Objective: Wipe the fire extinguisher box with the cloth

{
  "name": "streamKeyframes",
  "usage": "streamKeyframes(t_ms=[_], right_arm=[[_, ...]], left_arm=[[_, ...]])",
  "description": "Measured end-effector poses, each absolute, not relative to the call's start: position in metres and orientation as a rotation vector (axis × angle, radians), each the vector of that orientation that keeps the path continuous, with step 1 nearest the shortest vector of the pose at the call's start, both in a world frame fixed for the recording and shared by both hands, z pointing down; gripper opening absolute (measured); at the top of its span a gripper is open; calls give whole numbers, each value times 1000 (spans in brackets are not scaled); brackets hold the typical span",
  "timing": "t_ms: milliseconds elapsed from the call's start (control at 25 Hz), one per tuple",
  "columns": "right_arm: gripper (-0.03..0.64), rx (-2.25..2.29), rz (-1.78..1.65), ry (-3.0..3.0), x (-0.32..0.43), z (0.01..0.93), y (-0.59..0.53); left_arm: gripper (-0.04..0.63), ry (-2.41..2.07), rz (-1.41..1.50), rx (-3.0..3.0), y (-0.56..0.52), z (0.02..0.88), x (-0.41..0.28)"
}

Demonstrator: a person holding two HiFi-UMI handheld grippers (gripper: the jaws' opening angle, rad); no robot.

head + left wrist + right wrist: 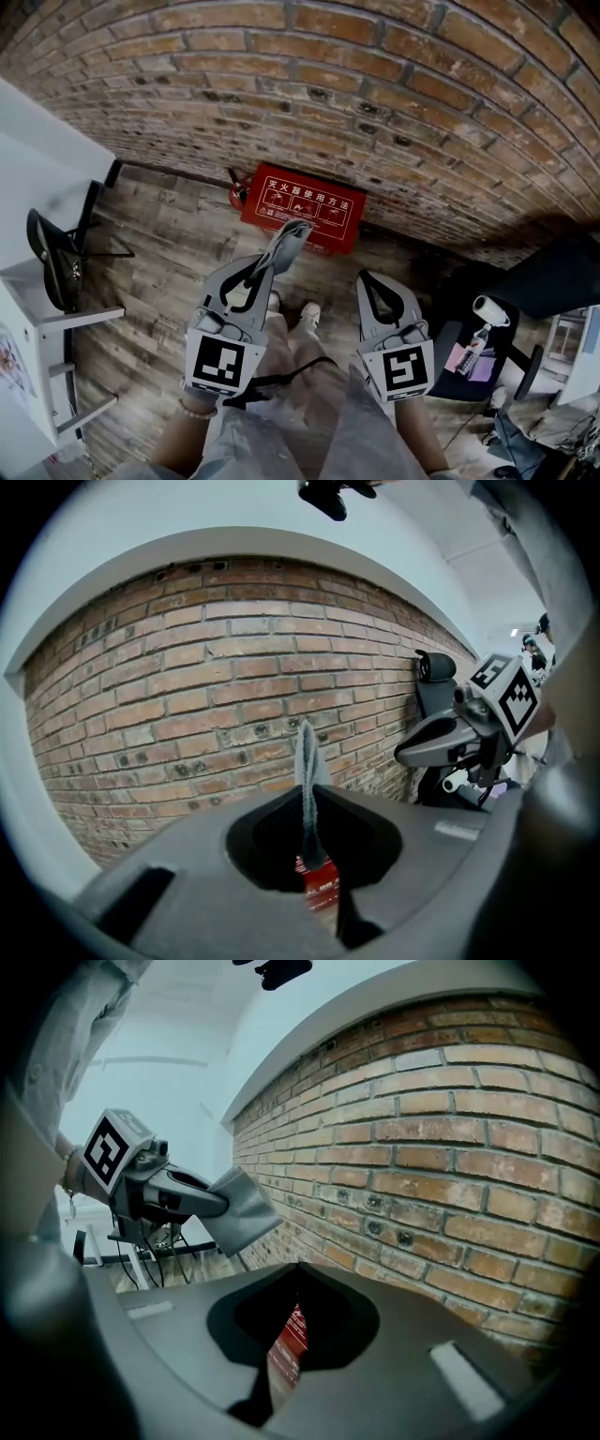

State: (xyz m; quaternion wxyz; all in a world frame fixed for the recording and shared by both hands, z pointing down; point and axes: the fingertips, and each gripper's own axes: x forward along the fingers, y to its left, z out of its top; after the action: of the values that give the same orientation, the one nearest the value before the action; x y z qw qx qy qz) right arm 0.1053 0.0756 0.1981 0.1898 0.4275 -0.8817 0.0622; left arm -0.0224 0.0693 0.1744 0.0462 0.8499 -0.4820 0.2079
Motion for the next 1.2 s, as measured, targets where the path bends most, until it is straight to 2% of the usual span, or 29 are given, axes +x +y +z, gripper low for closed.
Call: streamKeyframes(t_ms=[600,1200], right_arm=[[9,1208,117,-2380,123,272,27],[9,1316,274,-2298,146,357,-16]], left_arm=[[12,-1266,651,2563,17,260,8],[12,-1087,632,2563,-50,356,64]])
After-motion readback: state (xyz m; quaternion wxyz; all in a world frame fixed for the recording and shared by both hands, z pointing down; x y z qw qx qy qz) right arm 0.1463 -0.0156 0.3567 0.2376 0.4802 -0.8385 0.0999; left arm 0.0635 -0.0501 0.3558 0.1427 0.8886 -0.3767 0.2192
